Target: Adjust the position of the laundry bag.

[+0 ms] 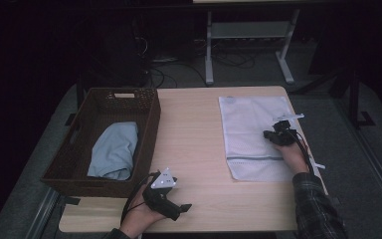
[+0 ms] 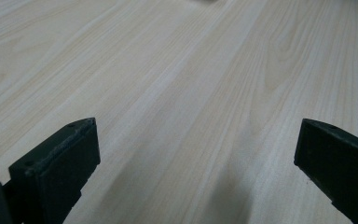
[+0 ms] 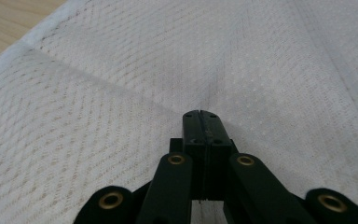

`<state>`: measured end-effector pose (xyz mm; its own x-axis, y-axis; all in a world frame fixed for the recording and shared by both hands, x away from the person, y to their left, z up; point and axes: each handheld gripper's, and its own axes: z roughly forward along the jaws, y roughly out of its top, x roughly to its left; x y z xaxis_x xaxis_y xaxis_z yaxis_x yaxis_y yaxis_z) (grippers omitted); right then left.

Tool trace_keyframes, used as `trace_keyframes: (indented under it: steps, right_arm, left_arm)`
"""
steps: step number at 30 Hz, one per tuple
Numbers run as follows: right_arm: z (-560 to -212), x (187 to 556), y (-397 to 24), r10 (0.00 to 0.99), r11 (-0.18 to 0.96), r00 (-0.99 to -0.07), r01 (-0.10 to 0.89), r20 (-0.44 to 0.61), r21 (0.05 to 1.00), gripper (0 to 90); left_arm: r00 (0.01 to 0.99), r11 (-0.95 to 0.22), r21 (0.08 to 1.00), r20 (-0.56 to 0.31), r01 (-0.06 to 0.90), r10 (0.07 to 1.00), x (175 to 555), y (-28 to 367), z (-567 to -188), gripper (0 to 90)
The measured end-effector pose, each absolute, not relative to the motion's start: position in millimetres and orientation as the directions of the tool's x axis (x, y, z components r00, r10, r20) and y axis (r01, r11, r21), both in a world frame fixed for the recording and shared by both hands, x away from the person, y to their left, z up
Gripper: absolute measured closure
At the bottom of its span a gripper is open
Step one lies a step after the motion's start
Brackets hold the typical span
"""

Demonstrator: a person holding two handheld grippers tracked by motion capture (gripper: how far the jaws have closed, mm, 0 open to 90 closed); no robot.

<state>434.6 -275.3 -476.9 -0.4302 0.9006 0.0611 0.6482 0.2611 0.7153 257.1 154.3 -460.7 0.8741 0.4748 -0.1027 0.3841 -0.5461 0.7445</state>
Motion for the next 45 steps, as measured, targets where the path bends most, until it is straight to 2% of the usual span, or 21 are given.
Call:
trace_keyframes:
  steps: [7, 27, 45]
  right_arm:
    - [-474, 430, -271, 0.904, 0.244, -0.418, 0.679, 0.092, 0.692, 89.7]
    - [-470, 408, -241, 0.866, 0.356, -0.499, 0.657, 0.029, 0.664, 89.8]
    - [-469, 401, -219, 0.837, 0.392, -0.546, 0.643, 0.035, 0.658, 89.8]
  left_arm:
    - [0.876, -0.552, 0.743, -0.094, 0.378, 0.473, 257, 155, -461, 0.1]
    - [0.874, -0.551, 0.746, -0.085, 0.374, 0.478, 256, 157, -460, 0.1]
    - [0.871, -0.546, 0.749, -0.086, 0.376, 0.483, 255, 158, -460, 0.1]
